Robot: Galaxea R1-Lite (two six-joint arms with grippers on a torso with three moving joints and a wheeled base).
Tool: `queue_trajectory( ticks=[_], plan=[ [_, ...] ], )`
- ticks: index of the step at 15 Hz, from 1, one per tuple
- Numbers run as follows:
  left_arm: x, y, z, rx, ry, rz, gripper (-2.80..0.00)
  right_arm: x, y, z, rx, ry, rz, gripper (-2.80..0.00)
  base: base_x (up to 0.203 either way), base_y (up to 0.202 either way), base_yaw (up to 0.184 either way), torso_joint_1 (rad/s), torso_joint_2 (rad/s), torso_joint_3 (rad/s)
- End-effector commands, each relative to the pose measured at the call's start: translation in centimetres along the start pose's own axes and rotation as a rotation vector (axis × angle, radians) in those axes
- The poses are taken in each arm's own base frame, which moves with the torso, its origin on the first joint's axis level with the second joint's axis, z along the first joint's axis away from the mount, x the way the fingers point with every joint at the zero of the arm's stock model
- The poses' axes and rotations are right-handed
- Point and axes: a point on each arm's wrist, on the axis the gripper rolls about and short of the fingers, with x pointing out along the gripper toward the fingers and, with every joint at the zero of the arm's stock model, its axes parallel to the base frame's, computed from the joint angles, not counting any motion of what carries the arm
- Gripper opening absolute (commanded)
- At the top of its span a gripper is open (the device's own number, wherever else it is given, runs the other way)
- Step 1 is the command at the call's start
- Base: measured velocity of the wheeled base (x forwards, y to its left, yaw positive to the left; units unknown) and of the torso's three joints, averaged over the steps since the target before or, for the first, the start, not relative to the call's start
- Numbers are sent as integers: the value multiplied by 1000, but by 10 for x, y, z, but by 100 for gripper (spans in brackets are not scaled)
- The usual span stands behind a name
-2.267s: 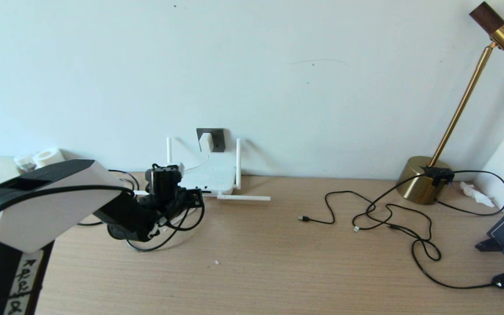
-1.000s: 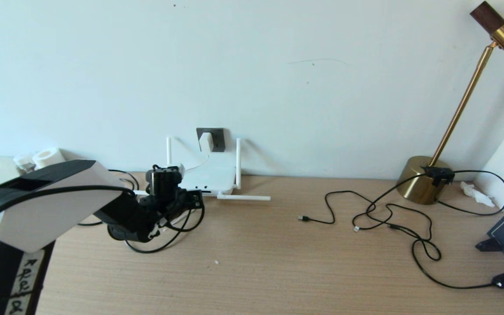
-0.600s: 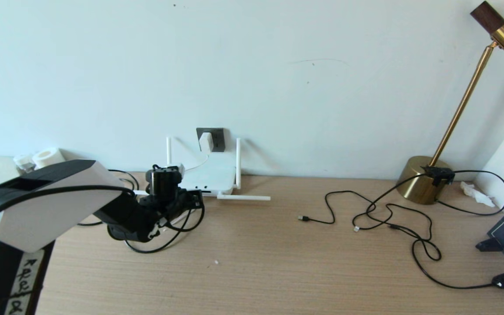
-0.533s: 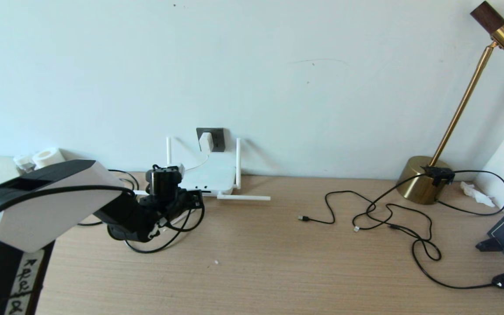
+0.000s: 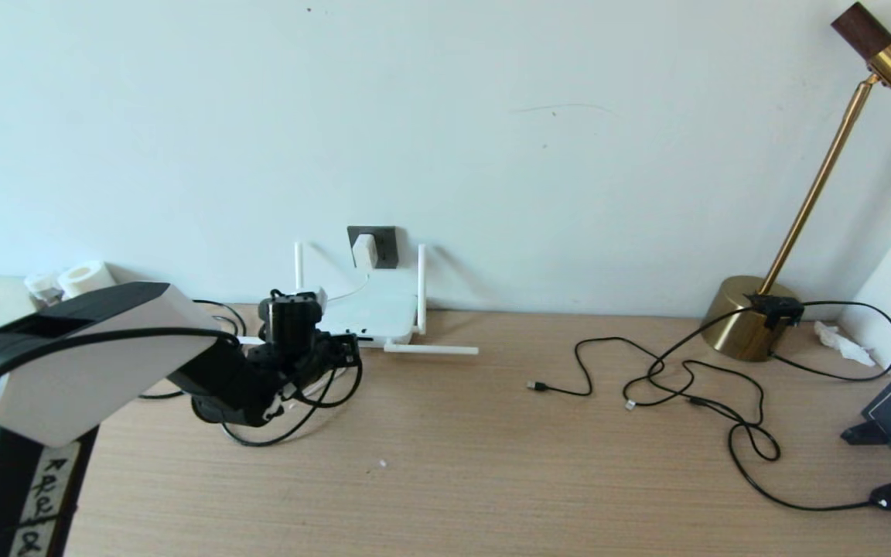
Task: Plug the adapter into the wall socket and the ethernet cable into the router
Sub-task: Plug cable into router interface
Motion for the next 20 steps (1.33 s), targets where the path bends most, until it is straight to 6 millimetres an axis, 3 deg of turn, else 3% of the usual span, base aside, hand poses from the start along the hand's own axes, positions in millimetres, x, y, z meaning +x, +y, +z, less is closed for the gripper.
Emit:
queue_trajectory(
  ticks=[1,20],
  plan=[
    [2,0,-1,-2,-2,0,-280,0,0,0,-1,2,1,0,0,0,0,0,0,0],
    [2,1,-7,12,13,5,-280,0,0,0,-1,2,1,0,0,0,0,0,0,0]
  ],
)
